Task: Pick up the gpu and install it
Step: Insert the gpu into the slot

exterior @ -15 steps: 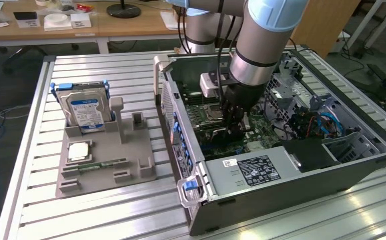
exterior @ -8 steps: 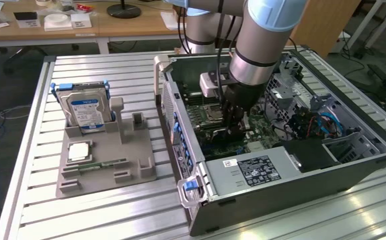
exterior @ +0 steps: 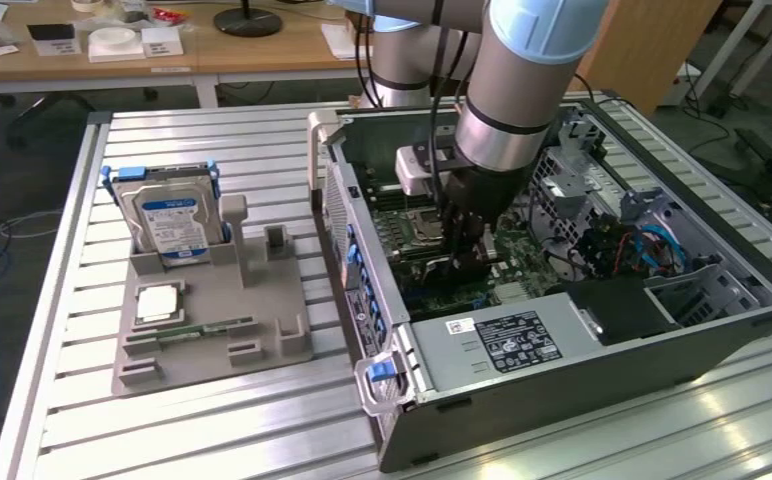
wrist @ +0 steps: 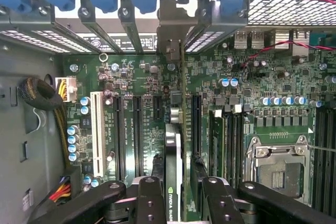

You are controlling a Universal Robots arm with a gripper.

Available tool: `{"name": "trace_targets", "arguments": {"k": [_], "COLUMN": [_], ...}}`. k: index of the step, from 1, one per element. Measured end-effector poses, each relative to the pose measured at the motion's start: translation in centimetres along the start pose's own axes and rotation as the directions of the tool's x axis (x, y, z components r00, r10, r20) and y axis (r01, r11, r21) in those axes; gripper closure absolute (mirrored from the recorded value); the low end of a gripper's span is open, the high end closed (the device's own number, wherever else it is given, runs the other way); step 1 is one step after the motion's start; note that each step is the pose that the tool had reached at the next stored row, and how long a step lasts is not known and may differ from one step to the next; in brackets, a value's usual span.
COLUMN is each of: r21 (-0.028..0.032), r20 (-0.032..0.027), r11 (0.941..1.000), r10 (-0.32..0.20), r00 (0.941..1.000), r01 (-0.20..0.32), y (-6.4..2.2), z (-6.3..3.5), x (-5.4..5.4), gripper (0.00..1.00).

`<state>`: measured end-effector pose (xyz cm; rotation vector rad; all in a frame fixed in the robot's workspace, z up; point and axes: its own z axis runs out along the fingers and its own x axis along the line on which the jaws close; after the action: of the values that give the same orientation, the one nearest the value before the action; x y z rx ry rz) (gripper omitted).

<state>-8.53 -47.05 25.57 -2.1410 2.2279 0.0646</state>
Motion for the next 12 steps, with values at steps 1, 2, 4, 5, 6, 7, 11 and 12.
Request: {"name": "trace_targets", "arguments": {"k": [1,2,4,5,6,7,11,12], "r21": [0.0001,0.0,0.0001,0.0001,0.0001,0.0002,0.0001,0.0001], "r20": [0.0,0.0,0.0,0.0,0.0,0.0,0.0,0.0], "r11": [1.0,1.0,1.0,1.0,1.0,1.0,1.0,1.0], "r10": [0.0,0.0,0.0,0.0,0.0,0.0,0.0,0.0], "r00": [1.0,1.0,1.0,1.0,1.0,1.0,1.0,1.0], "r01": [0.0,0.0,0.0,0.0,0.0,0.0,0.0,0.0], "y": [0.02,0.05,0.04,0.05,0.05,0.05,0.04,0.05], "z": [0.0,0.0,0.0,0.0,0.0,0.0,0.0,0.0], "x": [0.0,0.0,0.0,0.0,0.0,0.0,0.0,0.0], "gripper": [0.66,0.66,0.66,0.66,0.66,0.66,0.66,0.66]}}
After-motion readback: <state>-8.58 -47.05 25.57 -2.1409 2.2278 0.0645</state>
